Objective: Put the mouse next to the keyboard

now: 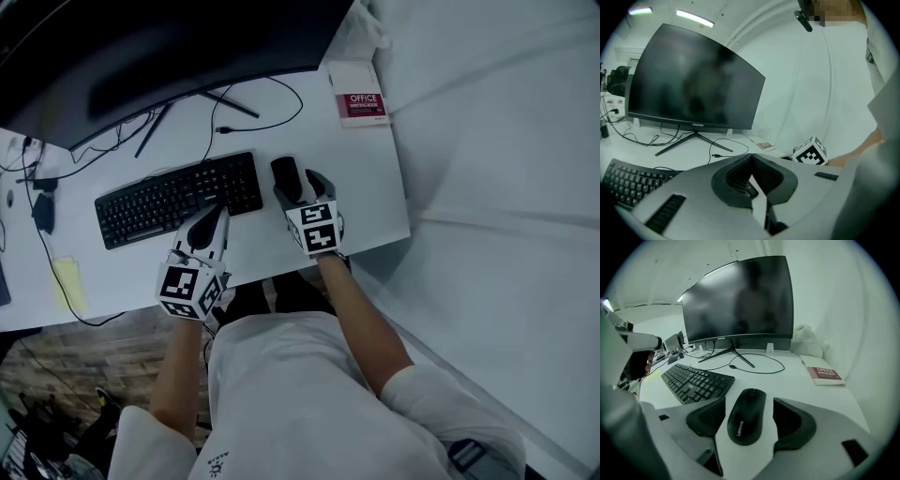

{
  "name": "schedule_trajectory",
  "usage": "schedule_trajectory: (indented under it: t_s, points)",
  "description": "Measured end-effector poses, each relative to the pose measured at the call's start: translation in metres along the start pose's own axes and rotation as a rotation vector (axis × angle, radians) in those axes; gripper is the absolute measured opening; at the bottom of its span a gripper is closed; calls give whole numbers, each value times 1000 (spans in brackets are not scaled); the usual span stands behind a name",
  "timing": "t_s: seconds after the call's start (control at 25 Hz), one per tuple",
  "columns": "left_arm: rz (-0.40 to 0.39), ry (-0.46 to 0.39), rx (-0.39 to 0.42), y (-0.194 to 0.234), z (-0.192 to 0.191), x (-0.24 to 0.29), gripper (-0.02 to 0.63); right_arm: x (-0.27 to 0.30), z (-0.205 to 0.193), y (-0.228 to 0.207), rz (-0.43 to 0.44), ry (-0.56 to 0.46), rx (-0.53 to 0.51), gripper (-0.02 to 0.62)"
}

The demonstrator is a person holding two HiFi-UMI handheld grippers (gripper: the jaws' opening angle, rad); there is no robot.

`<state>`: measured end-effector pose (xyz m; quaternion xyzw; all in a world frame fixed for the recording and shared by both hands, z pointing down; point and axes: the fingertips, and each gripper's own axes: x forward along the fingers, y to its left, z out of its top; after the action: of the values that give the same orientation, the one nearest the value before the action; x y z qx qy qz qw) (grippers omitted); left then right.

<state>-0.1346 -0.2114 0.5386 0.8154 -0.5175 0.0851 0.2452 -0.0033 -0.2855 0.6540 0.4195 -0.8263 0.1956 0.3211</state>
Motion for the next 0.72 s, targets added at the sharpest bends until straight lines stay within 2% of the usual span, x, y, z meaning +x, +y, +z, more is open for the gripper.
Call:
schedule_trajectory:
  t_s: [0.28, 0.36, 0.44, 0.72]
  points:
    - [2, -20, 10, -14, 10, -2, 11, -14, 0, 5, 42, -11, -16, 325]
    - [4, -24, 12, -18, 13, -2, 11, -19, 3, 6, 52, -22, -22, 292]
    - [7, -30, 14, -21, 15, -4, 11, -24, 6, 7, 58, -39, -25, 226]
    - [12, -46, 24, -33, 22, -9, 11, -43, 14, 10, 98, -81, -20, 174]
